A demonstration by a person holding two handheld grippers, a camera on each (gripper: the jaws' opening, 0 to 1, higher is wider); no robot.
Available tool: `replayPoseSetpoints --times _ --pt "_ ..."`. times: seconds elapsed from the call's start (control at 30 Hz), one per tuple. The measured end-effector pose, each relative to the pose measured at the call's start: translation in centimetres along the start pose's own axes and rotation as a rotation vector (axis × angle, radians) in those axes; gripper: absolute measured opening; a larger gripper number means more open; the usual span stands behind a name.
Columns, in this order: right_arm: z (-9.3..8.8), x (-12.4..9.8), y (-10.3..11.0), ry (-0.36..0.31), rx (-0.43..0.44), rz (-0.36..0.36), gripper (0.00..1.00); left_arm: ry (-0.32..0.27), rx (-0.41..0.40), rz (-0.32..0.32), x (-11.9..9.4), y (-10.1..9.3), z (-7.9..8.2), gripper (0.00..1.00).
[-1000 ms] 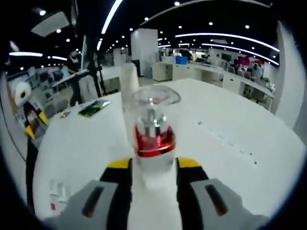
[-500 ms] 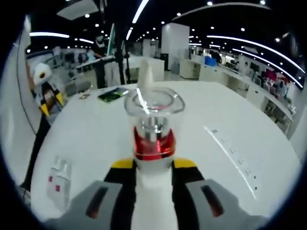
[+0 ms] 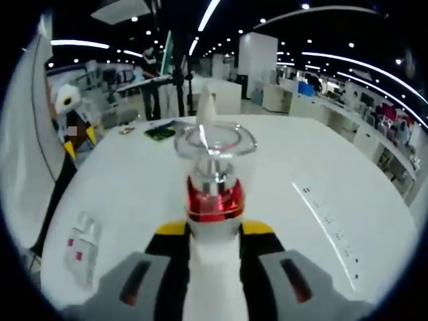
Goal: Arrange the skincare products in the storage area until every visible bottle or jar stands upright without overlapping.
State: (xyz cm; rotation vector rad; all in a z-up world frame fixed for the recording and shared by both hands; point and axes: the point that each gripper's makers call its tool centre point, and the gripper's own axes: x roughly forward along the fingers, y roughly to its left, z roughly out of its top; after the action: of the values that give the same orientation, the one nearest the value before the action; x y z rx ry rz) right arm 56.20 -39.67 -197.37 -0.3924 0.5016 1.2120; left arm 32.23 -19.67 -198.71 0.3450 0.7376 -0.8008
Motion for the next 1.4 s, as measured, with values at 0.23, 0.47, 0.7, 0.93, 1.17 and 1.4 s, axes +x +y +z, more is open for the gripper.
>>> replayPoseSetpoints --times 0.23,0.47,0.7,0.93,1.17,1.4 --pt "0.2 0.3 0.0 -0.024 0.015 0.010 0.26 0.003 0.004 -0.003 0.1 0.2 0.0 0.37" --pt "0.3 0.6 0.1 -0.029 0.007 0.025 0.26 0.009 0.001 -0.002 0.1 0.4 -0.2 0.37" --pt "0.4 0.6 0.2 -0.029 0.017 0.028 0.27 0.005 0.003 -0.001 0.1 0.4 0.0 0.37" --pt "-1.9 0.1 1.3 0.021 0.112 -0.018 0.42 -0.003 -0.007 0.010 -0.1 0.5 0.0 0.37" --pt "-4.3 -3.8 3.4 -0.032 0.298 -0.173 0.48 -0.089 -0.064 -0.026 0.4 -0.5 1.6 0.39" --pt "-5.4 -7.5 9.8 -0.096 0.407 -0.224 0.40 -0.131 -0.051 -0.056 0.9 -1.2 3.6 0.39"
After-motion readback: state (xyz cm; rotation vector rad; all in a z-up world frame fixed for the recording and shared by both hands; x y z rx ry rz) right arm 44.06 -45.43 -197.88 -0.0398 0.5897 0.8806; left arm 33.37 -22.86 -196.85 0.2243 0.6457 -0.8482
